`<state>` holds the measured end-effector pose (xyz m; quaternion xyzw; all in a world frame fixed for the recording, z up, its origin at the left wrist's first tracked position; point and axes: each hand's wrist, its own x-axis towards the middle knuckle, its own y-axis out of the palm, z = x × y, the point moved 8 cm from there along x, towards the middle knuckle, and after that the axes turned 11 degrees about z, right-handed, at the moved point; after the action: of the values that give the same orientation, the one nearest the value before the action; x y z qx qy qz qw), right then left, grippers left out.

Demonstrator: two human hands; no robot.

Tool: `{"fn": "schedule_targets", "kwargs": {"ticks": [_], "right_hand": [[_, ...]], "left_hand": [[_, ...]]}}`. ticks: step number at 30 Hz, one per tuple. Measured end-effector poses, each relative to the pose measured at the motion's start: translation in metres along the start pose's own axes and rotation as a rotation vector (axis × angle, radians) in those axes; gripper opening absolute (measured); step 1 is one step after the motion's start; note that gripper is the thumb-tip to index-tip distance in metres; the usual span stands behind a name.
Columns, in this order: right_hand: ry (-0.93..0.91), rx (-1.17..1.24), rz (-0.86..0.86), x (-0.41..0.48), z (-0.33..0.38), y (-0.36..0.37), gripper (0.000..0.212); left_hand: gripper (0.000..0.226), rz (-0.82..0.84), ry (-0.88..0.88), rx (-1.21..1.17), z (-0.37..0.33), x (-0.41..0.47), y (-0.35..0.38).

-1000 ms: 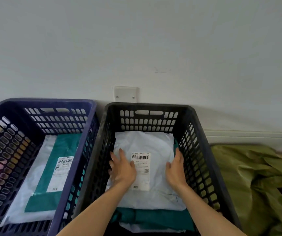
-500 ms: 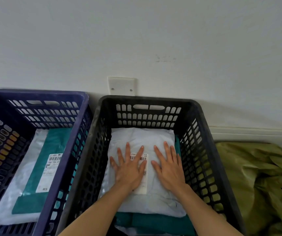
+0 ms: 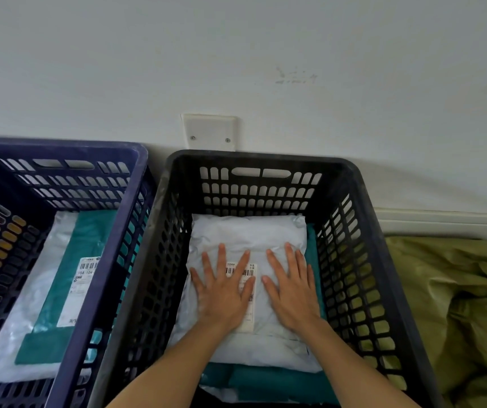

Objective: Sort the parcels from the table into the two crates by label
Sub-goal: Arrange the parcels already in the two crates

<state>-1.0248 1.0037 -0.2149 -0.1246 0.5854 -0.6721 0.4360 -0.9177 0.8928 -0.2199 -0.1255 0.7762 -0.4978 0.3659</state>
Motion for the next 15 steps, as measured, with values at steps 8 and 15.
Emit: {"fn": "schedule_targets", "kwargs": {"ticks": [8,15], "right_hand": [[0.009,0.001,0.085,0.0,0.001,-0.002,0.073],[0.007,-0.04,0.13,-0.009,0.009,-0.022,0.063]], "left_hand": [[0.063,0.065,-0.015,0.016,0.0,-0.001,-0.001],[0.061,0.118,-0.02,-0.106,-0.003,-0.017,-0.025]]}}
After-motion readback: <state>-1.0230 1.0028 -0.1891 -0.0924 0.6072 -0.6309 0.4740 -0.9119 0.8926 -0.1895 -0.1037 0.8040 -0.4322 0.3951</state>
